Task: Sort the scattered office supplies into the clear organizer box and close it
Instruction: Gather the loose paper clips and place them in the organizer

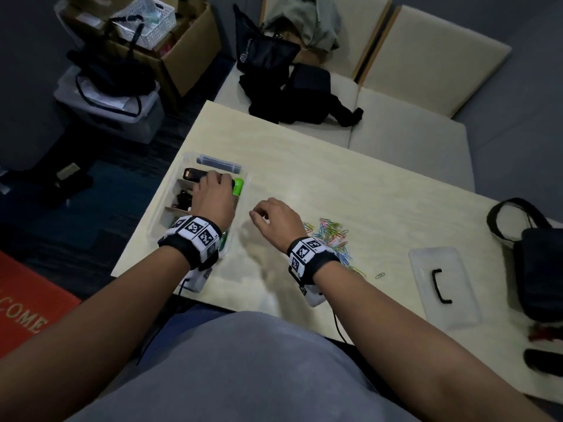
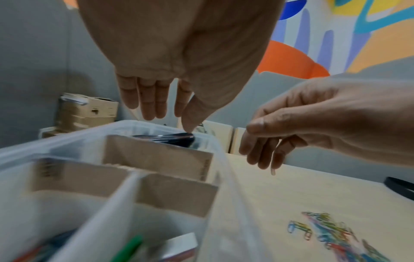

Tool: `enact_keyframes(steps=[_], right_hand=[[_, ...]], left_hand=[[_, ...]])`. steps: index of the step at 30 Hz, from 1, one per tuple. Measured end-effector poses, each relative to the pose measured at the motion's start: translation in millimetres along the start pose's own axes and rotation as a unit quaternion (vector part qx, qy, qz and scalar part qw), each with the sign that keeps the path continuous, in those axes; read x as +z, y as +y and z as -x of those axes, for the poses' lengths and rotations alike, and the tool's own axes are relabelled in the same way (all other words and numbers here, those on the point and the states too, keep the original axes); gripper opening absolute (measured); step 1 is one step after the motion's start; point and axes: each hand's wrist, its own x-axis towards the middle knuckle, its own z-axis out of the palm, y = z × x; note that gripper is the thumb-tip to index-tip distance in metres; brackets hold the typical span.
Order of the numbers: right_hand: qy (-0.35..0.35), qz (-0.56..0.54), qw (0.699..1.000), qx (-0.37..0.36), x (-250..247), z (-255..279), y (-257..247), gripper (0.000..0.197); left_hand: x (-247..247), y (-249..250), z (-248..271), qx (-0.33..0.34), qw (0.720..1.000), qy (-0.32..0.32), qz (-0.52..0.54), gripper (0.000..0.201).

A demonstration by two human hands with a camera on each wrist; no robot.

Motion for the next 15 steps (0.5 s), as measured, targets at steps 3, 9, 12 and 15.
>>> enact_keyframes(steps=[3, 9, 12, 15], right_hand=[[0.001, 0.008, 0.999, 0.039, -8.0, 13.2, 29.4, 0.026], [-0.010, 0.051, 0.992, 0.113, -18.6, 52.6, 94.2, 0.022], [-0.020, 0.079, 0.984, 0.160, -21.9, 77.6, 126.9, 0.022], [-0.036, 0.098, 0.975, 0.197, -23.5, 100.8, 158.0, 0.025]], left_hand=[[11.8, 31.2, -7.4, 0.047, 0.999, -0.022, 0.007, 0.040], [42.7, 96.2, -13.1, 0.146, 0.979, -0.140, 0.004, 0.049], [63.2, 122.2, -12.8, 0.182, 0.961, -0.206, -0.008, 0.059], [86.8, 140.3, -12.5, 0.199, 0.945, -0.259, -0.023, 0.067]])
